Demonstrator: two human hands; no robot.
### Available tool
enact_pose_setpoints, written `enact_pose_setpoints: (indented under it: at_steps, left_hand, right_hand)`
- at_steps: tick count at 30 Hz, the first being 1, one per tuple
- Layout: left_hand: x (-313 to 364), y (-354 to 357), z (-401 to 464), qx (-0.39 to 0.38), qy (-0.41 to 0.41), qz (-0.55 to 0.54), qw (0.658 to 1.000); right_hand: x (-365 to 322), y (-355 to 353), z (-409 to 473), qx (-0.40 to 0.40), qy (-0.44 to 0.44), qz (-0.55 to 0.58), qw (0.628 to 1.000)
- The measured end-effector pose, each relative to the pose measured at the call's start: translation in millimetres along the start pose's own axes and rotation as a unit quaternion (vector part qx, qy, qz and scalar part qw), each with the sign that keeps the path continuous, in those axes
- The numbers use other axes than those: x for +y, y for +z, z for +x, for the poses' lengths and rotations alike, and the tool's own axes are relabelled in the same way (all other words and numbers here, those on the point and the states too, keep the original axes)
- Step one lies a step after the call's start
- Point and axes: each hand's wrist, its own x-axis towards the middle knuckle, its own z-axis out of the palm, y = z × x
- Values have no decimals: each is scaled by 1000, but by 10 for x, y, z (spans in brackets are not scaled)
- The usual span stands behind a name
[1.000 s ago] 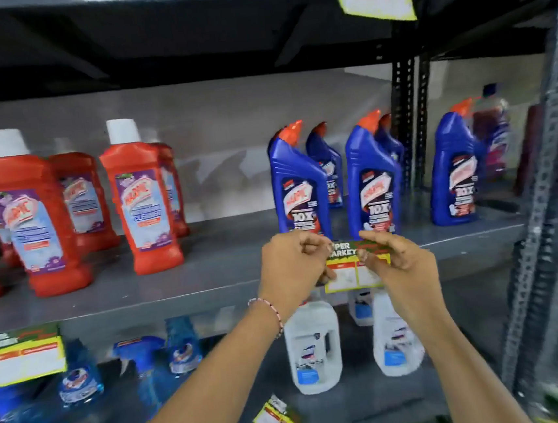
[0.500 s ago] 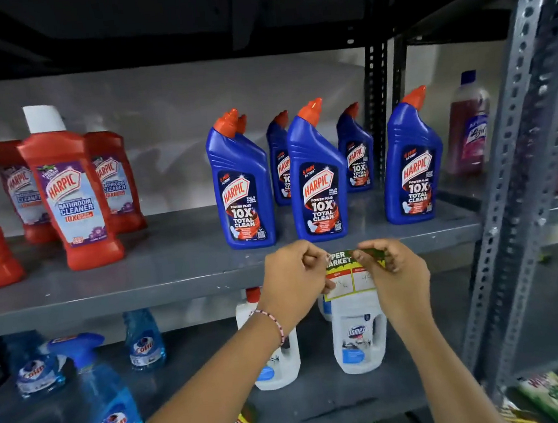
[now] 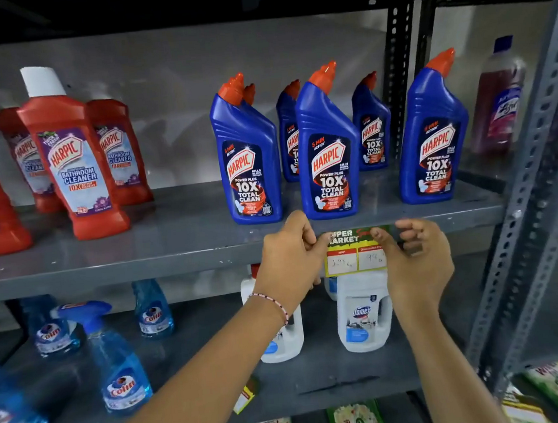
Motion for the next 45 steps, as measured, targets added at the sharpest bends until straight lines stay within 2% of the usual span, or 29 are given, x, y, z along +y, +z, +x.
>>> enact_pose_setpoints:
  at_steps: [6,8,10,12,14,17,19,23,29,32,34,37,40,45]
  left_hand:
    - [-300,-92,-227,20,34,18,999]
    - [-564,-179,-367,8,3,42,999]
    - [-887,-280,-526,-13,-63,78,995]
    - [-1214,-370,-697,-45,-123,117,984]
    - [-1526,-441,-887,-83,-186,148,968]
    - [-1985,-514,-1153,-126,-265,183,938]
    - [-2243,-547,-1274,-152,-302,209,918]
    - [-2616,-553,-1278,-209,-303,263,892]
    - [-2907,-508,-1088,-261,-320,274,869]
    - [-2972,-470,-1044,-286,-314,251,870]
    - [-2953,-473,-1046,-279,-290,242,883]
    - [-2850,-473,-1122,-235,-254,212,914]
    - [-2613,-373,-1289,-246,-234,158,927]
    - [-2232,257,-1533,-294,-170,163,926]
  right_hand:
    - [145,-67,-102,66,52,43,996]
    - [265,-72,-242,79,83,50,992]
    - [444,-49,-473,72,122,53,989]
    - [665,8,-776,8,170,54,984]
    - [880,117,-1146,-122,202,4,972]
    - [1114,347,-1784,-315,226,-109,915]
    - [1192,532,-2119,-392,222,-144,881]
    - [1310,965,-2472,-466,184,-180,847]
    - [1475,1380,-2679,-485,157,-324,797]
    - [1524,1446,-2663,-475,194,-315,799]
    - [1524,1416,-2655,-479,198,-288,805]
    - [1554,1209,-2624,-454,209,-167,850]
    - [1572,835,-2490,-375,251,-37,892]
    - [1835,165,-2106,-347,180,-100,915]
